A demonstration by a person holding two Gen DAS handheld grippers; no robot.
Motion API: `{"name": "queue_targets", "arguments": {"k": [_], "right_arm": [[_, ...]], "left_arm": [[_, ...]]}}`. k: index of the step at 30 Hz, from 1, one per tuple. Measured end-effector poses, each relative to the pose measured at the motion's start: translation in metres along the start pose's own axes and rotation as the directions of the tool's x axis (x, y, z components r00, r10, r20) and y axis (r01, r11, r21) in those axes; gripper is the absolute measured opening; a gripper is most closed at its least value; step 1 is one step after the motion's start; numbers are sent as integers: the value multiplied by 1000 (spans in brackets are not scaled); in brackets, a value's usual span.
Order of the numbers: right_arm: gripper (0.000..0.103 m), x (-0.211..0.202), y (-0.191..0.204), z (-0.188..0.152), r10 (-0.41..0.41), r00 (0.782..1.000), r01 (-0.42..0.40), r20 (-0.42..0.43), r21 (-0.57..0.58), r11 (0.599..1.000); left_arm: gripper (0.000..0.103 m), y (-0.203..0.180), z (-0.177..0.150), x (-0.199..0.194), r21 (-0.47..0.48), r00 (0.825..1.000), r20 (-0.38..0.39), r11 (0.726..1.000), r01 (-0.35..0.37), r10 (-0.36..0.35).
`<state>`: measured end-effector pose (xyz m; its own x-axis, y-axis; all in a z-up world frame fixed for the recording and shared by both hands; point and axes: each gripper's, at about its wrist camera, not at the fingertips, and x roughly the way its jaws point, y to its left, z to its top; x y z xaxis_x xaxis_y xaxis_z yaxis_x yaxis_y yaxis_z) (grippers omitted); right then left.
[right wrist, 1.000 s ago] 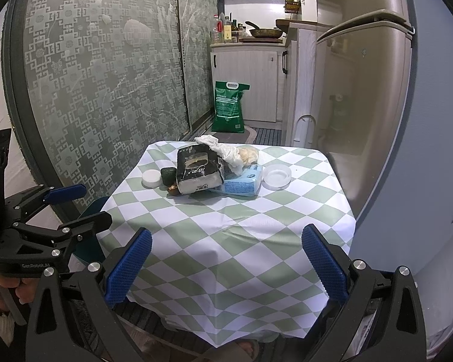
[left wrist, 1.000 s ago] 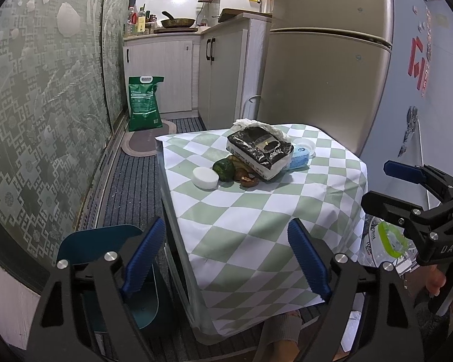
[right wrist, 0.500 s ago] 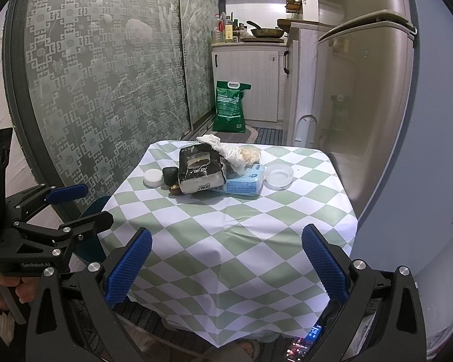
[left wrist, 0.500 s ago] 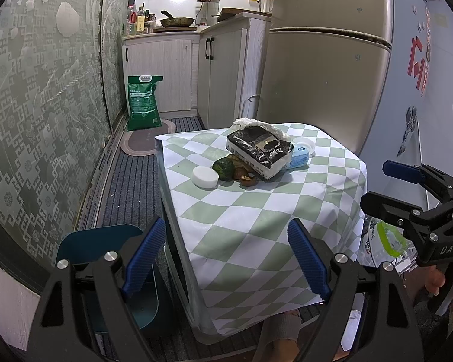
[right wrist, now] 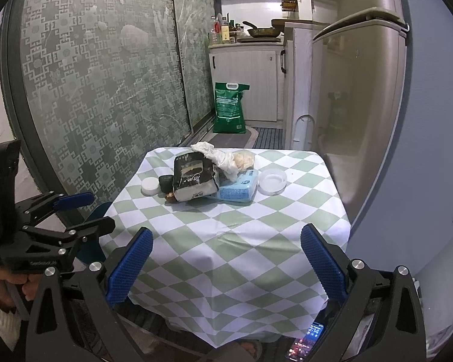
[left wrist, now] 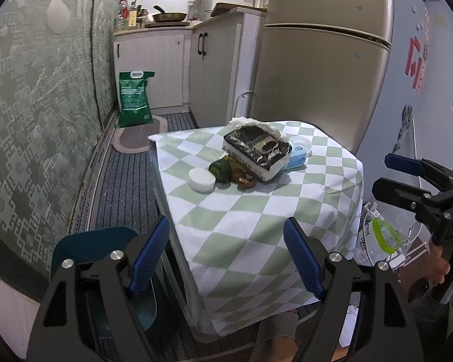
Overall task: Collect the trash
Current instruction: 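Grasp the white bottle cap with the left tool while the right tool grasps the white tissue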
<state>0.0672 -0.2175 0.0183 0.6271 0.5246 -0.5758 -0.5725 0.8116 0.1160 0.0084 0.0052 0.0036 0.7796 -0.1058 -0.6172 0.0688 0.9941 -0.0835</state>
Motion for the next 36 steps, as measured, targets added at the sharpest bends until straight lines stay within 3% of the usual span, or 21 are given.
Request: {"name": "queue_targets", "arguments": {"k": [5,8,10,13,17,22,29,36], "right_arm": [[86,-4,-3,18,13,1000,-13,-3,-4,1000],[83,-1,0,26,25,999,-25,-20,-24,999],[76,4,2,31,36,999,-38,-39,-43,998],[72,12,8,42,40,997,-45,-59,-86,995],[70,26,14,58,61,995,-69,-77,-110,992],[65,41,18,64,85,992,-95,-94,-109,990],[60,55,17,65,93,989,-105,-118,-106,989],[51,67,12,63,77,987,-94,-141,-121,988]], "left_arm": [[75,4,8,1,37,1000,-12,999,24,-23],[71,2,14,8,115,999,-37,993,40,-36],[66,2,18,13,143,998,-52,988,54,-47],[60,9,24,22,149,996,-78,987,64,-52],[59,18,28,32,159,991,-115,983,91,-73],[53,28,34,43,160,986,-146,981,110,-86],[53,28,46,65,206,976,-193,968,145,-105],[47,19,47,91,296,972,-225,946,132,-65]]}}
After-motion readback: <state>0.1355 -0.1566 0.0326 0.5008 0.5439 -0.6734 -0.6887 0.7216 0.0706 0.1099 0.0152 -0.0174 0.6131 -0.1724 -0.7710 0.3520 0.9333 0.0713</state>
